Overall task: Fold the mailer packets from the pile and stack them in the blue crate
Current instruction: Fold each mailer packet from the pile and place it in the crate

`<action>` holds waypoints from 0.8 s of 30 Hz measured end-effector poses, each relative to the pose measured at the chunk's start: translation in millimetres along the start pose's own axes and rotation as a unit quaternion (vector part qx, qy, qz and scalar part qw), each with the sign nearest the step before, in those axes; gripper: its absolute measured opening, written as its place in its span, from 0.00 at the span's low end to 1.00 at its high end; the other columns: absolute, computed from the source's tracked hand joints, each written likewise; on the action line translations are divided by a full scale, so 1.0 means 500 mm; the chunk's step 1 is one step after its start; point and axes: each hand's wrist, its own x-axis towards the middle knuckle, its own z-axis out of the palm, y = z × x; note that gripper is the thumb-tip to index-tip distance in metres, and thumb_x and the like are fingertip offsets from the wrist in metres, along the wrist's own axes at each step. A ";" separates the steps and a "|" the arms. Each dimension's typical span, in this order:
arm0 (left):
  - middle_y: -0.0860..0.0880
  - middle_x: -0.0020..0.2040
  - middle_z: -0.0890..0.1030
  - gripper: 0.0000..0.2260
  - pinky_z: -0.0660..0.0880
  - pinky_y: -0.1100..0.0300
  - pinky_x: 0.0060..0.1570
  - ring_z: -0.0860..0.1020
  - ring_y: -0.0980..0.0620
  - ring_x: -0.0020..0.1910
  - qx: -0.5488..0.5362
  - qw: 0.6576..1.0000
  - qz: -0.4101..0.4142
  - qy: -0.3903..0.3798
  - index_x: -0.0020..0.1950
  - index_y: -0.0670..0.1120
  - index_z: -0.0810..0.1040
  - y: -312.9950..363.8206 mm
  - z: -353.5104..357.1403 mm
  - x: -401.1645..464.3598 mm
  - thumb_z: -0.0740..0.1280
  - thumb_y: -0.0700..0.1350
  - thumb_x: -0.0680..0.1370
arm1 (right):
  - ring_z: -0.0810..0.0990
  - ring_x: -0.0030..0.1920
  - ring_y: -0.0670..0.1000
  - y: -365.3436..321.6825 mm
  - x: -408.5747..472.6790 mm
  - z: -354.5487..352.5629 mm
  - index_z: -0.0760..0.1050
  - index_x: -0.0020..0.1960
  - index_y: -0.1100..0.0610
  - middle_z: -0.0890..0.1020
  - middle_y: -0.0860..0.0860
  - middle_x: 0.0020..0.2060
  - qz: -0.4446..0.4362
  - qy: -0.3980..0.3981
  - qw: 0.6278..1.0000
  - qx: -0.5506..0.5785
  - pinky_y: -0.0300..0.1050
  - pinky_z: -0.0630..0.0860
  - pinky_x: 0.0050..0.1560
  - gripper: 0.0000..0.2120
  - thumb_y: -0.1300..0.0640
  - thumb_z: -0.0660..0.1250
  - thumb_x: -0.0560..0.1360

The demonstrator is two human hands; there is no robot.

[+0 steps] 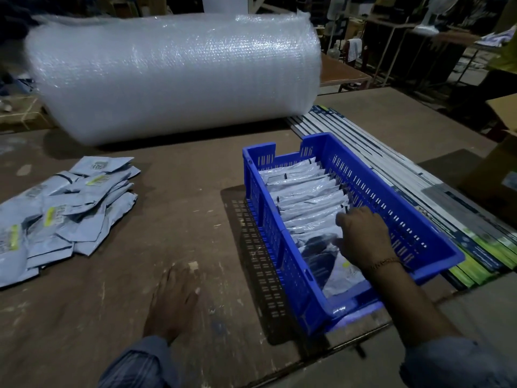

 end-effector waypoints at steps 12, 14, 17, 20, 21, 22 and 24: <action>0.39 0.64 0.79 0.24 0.76 0.42 0.61 0.77 0.37 0.61 0.013 0.991 -0.079 0.112 0.67 0.41 0.79 -0.265 -0.113 -0.051 0.55 0.54 0.82 | 0.78 0.53 0.55 -0.382 -0.055 -0.143 0.79 0.56 0.51 0.81 0.50 0.50 -0.099 0.155 0.955 0.234 0.54 0.76 0.53 0.09 0.50 0.71 0.78; 0.39 0.65 0.80 0.24 0.77 0.43 0.59 0.79 0.37 0.60 0.020 0.988 -0.082 0.131 0.67 0.40 0.80 -0.312 -0.148 -0.070 0.55 0.54 0.82 | 0.77 0.55 0.53 -0.461 -0.059 -0.142 0.79 0.60 0.50 0.82 0.48 0.53 -0.111 0.143 0.949 0.258 0.53 0.77 0.54 0.11 0.49 0.70 0.79; 0.38 0.62 0.82 0.26 0.79 0.43 0.55 0.81 0.36 0.56 0.008 0.986 -0.099 0.132 0.66 0.41 0.82 -0.401 -0.201 -0.097 0.54 0.54 0.81 | 0.77 0.55 0.50 -0.582 -0.055 -0.129 0.79 0.62 0.48 0.82 0.46 0.54 -0.138 0.115 0.942 0.283 0.50 0.77 0.55 0.12 0.47 0.69 0.80; 0.39 0.66 0.81 0.25 0.77 0.40 0.61 0.79 0.35 0.62 0.016 0.983 -0.114 0.142 0.68 0.43 0.82 -0.512 -0.248 -0.112 0.55 0.55 0.82 | 0.78 0.55 0.51 -0.702 -0.038 -0.110 0.80 0.61 0.49 0.82 0.47 0.53 -0.169 0.081 0.937 0.296 0.50 0.77 0.57 0.12 0.48 0.69 0.79; 0.39 0.68 0.80 0.26 0.76 0.39 0.64 0.78 0.35 0.64 0.026 0.982 -0.119 0.143 0.68 0.43 0.82 -0.550 -0.265 -0.112 0.55 0.55 0.82 | 0.78 0.55 0.53 -0.741 -0.030 -0.104 0.80 0.61 0.50 0.82 0.48 0.52 -0.177 0.068 0.935 0.299 0.51 0.77 0.56 0.12 0.49 0.70 0.79; 0.39 0.69 0.79 0.26 0.75 0.39 0.65 0.78 0.35 0.66 0.040 0.982 -0.118 0.143 0.69 0.43 0.81 -0.598 -0.275 -0.106 0.55 0.56 0.81 | 0.79 0.54 0.54 -0.780 -0.020 -0.097 0.80 0.60 0.50 0.82 0.49 0.51 -0.184 0.056 0.934 0.301 0.52 0.77 0.55 0.12 0.50 0.70 0.78; 0.41 0.68 0.79 0.26 0.74 0.39 0.63 0.77 0.36 0.65 0.093 0.984 -0.105 0.108 0.68 0.45 0.81 -0.678 -0.295 -0.089 0.55 0.58 0.81 | 0.79 0.53 0.56 -0.856 0.002 -0.082 0.80 0.60 0.51 0.82 0.50 0.50 -0.193 0.038 0.931 0.307 0.53 0.77 0.54 0.12 0.51 0.71 0.78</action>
